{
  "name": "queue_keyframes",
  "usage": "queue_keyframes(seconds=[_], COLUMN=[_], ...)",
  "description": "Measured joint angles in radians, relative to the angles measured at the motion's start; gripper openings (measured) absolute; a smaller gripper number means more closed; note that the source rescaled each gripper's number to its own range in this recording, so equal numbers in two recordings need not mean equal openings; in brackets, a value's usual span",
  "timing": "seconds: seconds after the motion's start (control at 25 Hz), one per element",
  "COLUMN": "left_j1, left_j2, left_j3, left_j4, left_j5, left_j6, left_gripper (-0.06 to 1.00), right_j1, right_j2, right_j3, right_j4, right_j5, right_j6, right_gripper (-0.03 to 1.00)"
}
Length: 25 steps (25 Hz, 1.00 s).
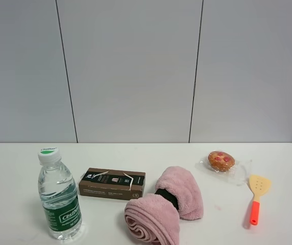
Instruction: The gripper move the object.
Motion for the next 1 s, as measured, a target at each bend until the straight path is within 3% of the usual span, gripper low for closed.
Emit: queue_keyframes(seconds=[1.0], left_j1=[0.0], left_j2=[0.0], left_j3=[0.0], left_j4=[0.0], left_j5=[0.0], left_j6=[0.0], left_gripper=[1.0], right_j1=[0.0], right_j2=[0.0], right_j3=[0.007], right_j4=[0.033], right_j5=[0.017], right_j6=[-0.009], right_gripper=[0.91])
